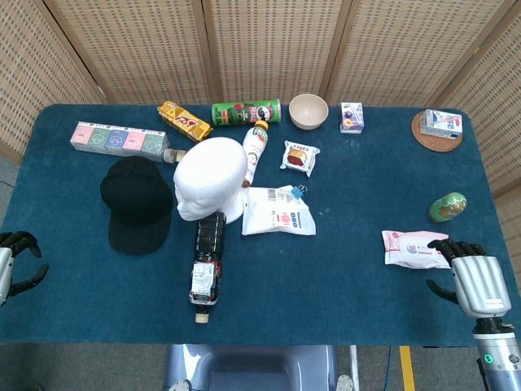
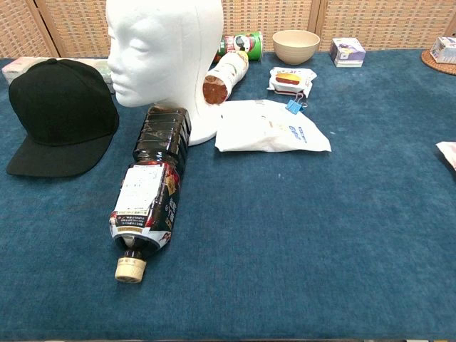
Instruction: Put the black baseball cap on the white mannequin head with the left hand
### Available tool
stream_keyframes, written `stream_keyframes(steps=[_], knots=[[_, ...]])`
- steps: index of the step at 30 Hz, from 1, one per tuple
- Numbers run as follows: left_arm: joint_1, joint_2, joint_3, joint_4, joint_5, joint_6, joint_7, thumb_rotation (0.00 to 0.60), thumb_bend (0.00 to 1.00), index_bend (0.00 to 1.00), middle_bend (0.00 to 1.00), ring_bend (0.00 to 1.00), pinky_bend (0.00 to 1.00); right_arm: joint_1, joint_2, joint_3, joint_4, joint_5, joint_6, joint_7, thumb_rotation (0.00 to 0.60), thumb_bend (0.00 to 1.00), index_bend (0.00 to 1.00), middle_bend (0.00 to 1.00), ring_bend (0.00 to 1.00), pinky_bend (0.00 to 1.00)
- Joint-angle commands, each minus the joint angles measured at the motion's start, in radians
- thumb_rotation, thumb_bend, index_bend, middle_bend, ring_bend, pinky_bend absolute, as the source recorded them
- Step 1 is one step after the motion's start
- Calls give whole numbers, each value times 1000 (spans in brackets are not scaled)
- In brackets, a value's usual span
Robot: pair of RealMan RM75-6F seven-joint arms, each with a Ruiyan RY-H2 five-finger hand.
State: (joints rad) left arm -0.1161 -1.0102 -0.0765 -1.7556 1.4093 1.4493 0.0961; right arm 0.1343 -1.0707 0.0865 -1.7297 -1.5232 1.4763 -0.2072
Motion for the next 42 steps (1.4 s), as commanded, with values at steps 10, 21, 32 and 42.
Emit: stream_keyframes(steps=[10, 21, 32, 42], knots=[[-6, -2, -6, -8, -4, -2, 11, 600, 247, 530, 392, 309, 372, 3, 0, 5, 7, 2, 0, 9, 600, 150, 333, 395, 408, 382], [-11, 1, -9, -5, -2, -2, 10, 600, 247, 531, 392, 310, 372, -2, 3, 2, 3, 0, 7, 10, 600, 149, 333, 395, 407, 382], [-17, -1, -17, 7, 0, 2, 7, 600, 246, 530, 392, 310, 372, -8, 5, 1, 0, -1, 13, 9, 600, 150, 333, 395, 408, 383], [-49, -17, -28, 51, 8, -24, 32, 600, 216, 591, 540, 443, 558, -12, 8, 0, -4, -4, 19, 9, 600, 150, 332, 395, 406, 382]])
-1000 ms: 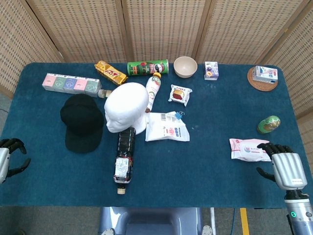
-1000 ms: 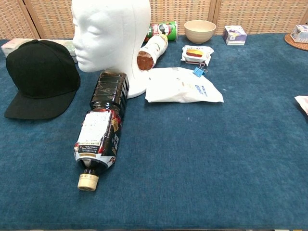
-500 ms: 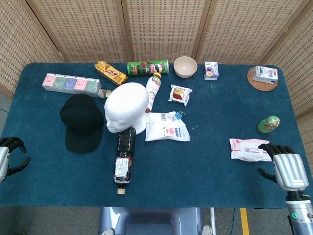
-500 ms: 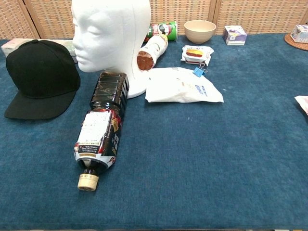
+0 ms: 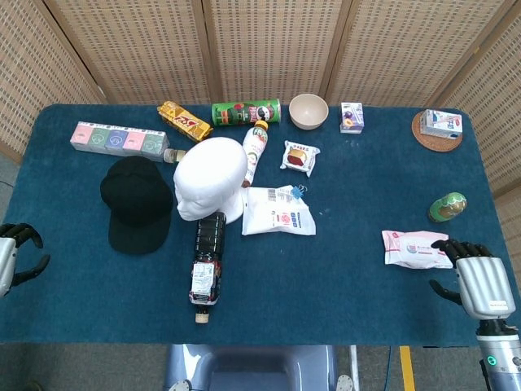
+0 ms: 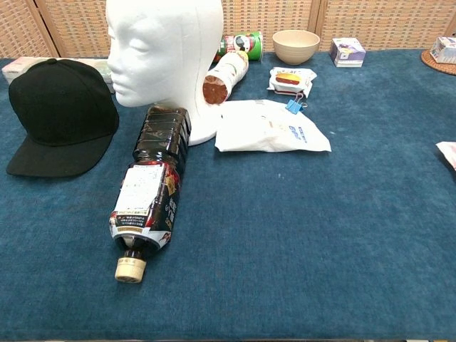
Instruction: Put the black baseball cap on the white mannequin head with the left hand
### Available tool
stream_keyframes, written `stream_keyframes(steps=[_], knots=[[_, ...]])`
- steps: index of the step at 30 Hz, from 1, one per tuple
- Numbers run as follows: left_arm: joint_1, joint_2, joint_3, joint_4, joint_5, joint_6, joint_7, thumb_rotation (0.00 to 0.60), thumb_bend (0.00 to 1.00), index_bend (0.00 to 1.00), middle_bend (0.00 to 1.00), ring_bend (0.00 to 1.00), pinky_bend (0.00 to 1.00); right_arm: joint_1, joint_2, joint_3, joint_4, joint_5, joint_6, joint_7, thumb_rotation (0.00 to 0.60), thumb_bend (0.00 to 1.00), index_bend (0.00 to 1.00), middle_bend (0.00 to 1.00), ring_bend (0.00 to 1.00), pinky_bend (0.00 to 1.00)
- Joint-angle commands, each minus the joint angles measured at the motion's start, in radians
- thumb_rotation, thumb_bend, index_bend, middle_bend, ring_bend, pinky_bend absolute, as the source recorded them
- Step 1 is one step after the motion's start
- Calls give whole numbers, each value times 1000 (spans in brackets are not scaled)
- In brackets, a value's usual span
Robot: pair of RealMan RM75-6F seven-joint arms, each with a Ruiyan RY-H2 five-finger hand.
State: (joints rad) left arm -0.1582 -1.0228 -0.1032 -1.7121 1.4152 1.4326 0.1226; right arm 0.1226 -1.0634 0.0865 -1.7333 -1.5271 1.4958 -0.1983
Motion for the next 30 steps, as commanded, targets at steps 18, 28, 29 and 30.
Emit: stream_keyframes(steps=[18, 28, 29, 30], knots=[[-117, -154, -13, 184, -14, -137, 30, 600, 102, 669, 672, 564, 683, 1, -7, -6, -2, -5, -10, -8, 600, 150, 333, 395, 404, 383], [-185, -300, 12, 316, 5, -231, -17, 600, 105, 669, 672, 564, 683, -1, -13, -9, 0, -3, -12, -12, 600, 149, 333, 395, 403, 383], [-188, -313, 13, 325, 7, -233, -18, 600, 110, 669, 672, 564, 683, -1, -13, -9, -1, -2, -12, -12, 600, 149, 333, 395, 402, 383], [-192, -323, 16, 332, 11, -234, -13, 600, 118, 669, 672, 564, 683, -1, -12, -9, -1, -1, -12, -12, 600, 150, 333, 395, 402, 383]])
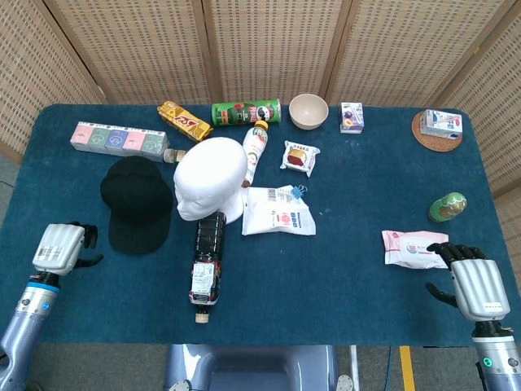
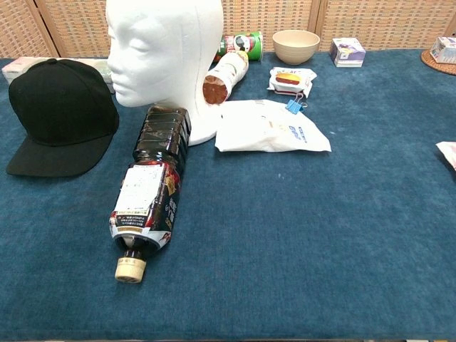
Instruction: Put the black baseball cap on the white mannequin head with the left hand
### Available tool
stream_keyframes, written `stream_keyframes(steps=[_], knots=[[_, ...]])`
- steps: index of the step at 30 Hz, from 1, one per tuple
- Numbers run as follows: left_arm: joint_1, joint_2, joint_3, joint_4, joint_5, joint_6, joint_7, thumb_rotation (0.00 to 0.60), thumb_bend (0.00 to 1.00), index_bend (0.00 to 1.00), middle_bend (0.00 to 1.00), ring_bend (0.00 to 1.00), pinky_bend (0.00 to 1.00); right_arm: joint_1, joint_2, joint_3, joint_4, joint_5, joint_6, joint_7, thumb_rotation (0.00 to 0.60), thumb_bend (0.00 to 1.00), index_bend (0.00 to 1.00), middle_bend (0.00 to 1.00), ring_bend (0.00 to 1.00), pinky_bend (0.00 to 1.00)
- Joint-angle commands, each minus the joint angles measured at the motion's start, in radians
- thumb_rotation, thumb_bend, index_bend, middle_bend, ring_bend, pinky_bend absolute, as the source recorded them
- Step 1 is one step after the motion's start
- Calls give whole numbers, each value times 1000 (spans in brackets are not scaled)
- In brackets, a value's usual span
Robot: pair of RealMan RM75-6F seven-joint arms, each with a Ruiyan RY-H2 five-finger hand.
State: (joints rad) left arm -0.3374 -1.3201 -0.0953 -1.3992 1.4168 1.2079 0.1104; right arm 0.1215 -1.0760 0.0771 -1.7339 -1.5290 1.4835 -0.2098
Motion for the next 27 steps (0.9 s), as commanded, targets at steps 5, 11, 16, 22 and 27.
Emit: stream_keyframes(steps=[5, 11, 16, 22, 27], knots=[[-24, -71, 13, 53, 21, -3, 19, 600, 153, 669, 672, 564, 683, -2, 4, 2, 1, 3, 2, 3, 600, 149, 333, 394, 400, 383], [-37, -132, 18, 102, 20, -5, 53, 600, 160, 669, 672, 564, 683, -7, 5, 2, 7, 11, 5, 10, 600, 148, 332, 395, 399, 384], [-43, -169, 14, 129, 14, -1, 63, 600, 161, 669, 672, 564, 684, -10, 6, 2, 12, 13, 6, 15, 600, 149, 333, 395, 398, 384], [-53, -211, 10, 165, 2, -7, 74, 600, 162, 669, 672, 565, 683, -16, 11, 2, 13, 18, 12, 20, 600, 149, 333, 395, 398, 385], [-58, -231, 11, 187, -7, -17, 71, 600, 161, 669, 672, 564, 683, -21, 15, 2, 12, 20, 16, 21, 600, 150, 333, 395, 399, 386]])
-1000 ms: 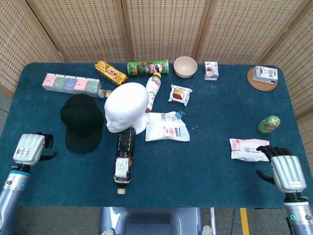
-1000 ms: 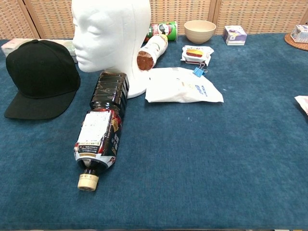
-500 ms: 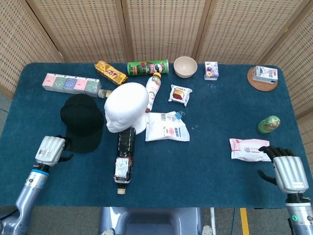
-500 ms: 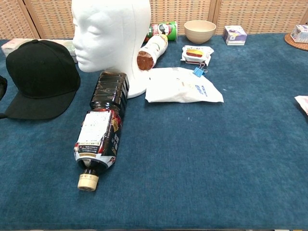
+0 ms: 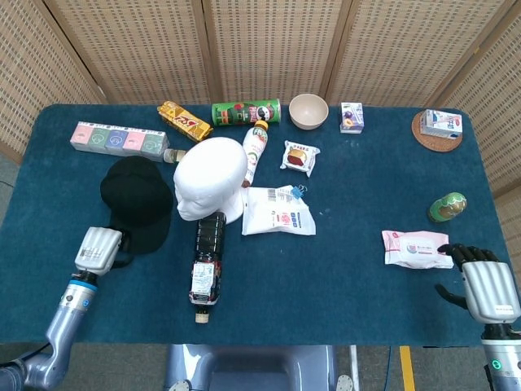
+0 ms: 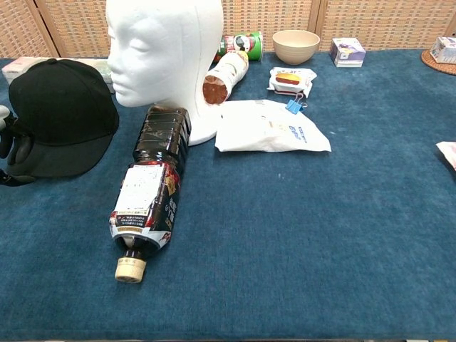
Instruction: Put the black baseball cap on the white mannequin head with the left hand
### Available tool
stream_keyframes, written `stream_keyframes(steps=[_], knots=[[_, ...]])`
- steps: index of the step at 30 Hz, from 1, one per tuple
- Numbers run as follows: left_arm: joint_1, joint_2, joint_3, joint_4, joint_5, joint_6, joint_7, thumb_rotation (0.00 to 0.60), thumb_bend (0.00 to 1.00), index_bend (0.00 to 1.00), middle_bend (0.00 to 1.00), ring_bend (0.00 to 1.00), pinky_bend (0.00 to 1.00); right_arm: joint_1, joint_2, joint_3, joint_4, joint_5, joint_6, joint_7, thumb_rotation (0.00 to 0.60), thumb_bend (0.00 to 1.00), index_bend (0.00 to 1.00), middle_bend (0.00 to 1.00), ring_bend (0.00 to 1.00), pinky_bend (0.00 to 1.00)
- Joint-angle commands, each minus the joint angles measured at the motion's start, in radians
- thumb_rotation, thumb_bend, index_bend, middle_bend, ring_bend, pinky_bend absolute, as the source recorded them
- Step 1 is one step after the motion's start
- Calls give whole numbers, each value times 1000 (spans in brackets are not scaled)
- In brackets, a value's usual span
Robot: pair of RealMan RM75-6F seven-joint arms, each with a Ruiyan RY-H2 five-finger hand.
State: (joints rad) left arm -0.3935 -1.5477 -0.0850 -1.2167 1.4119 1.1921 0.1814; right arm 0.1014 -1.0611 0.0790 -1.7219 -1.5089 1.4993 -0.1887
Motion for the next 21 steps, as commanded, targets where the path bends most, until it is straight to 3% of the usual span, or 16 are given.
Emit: stream_keyframes(steps=[1, 17, 21], knots=[[-2, -6, 1, 9, -3, -1, 0, 600, 161, 669, 672, 564, 683, -1, 1, 0, -1, 1, 1, 0, 600, 150, 333, 395, 399, 386], [-24, -66, -15, 108, -24, -13, -8, 600, 161, 669, 672, 564, 682, -9, 8, 2, -12, 9, 6, -10, 600, 149, 333, 395, 399, 387], [-32, -83, -20, 138, -24, -16, -32, 600, 162, 639, 595, 475, 667, -9, 11, 3, -17, 8, 7, -12, 600, 149, 333, 395, 399, 388]])
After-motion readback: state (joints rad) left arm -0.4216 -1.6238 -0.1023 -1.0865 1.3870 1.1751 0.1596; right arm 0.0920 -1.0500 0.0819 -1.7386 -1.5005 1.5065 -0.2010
